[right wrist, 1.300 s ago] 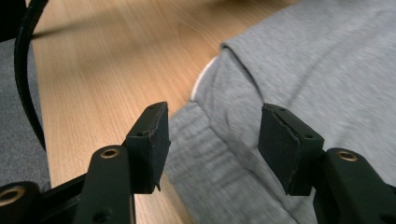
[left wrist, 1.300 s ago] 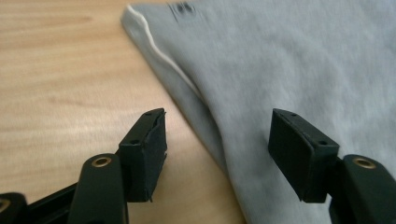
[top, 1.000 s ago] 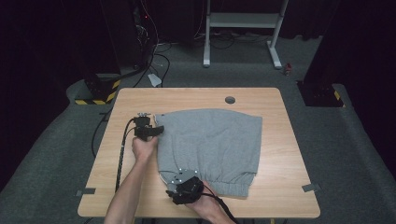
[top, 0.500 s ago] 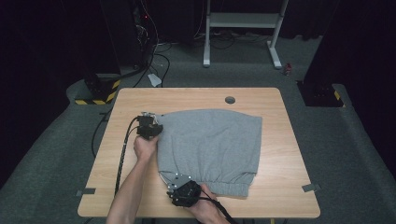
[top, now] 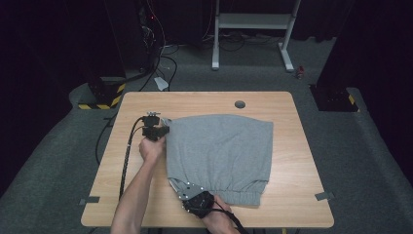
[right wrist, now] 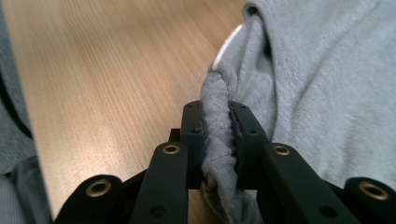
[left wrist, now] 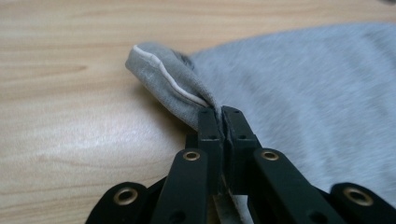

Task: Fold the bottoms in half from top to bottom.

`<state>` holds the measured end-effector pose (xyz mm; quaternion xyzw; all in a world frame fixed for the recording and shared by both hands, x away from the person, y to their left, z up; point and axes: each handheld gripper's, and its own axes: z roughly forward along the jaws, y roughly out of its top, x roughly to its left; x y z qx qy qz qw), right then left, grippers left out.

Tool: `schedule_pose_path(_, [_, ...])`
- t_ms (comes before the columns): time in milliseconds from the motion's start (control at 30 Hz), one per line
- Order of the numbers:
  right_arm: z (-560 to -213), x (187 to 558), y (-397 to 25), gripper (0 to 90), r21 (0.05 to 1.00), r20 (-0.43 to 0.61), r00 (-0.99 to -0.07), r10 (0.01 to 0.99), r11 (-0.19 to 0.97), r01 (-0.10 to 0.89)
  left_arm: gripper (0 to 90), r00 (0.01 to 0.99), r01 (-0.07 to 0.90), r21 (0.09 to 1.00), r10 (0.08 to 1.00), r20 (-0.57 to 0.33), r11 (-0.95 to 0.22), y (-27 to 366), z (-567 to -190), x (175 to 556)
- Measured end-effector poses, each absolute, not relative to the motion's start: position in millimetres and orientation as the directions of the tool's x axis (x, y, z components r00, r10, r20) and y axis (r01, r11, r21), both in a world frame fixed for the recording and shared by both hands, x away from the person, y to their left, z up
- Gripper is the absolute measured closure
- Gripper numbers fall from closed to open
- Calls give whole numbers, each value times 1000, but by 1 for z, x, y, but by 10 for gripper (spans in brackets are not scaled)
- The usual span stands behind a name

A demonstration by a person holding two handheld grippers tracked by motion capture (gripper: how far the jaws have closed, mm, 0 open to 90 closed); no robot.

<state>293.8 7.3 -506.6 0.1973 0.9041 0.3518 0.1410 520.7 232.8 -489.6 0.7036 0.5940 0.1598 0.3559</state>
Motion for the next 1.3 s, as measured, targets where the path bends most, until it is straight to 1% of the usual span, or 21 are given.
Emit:
schedule_pose_path(67, [-502,294,4,776,701,-105,-881,461,663,263,872,261,707,706,944,-202,-45,232,-480,521])
schedule_pose_path(133, [-495,294,1,779,704,-108,-880,463,660,260,873,268,697,717,934,-235,-19,230,-471,520])
schedule_pose_path(200, [-484,294,-4,780,718,-81,-880,469,639,274,873,287,688,725,932,-222,-40,227,-460,520])
schedule_pose_path(267, [-481,294,-6,781,722,-76,-879,471,634,277,874,293,677,735,929,-226,-34,226,-454,520])
schedule_pose_path(300, [-474,294,-11,782,733,-69,-876,477,620,280,874,296,676,737,925,-239,-26,227,-450,520])
schedule_pose_path(367, [-468,296,-16,782,736,-55,-875,481,611,290,874,298,674,738,926,-233,-31,227,-447,521])
schedule_pose_path(700, [-461,297,-20,783,736,-36,-876,480,606,302,875,302,672,741,913,-274,0,229,-437,521])
schedule_pose_path(1133, [-452,297,-7,783,725,-30,-897,440,627,284,875,285,666,746,918,-275,17,250,-425,513])
schedule_pose_path(1300, [-448,297,1,783,728,-19,-908,419,628,275,875,262,659,752,926,-272,35,265,-416,506])
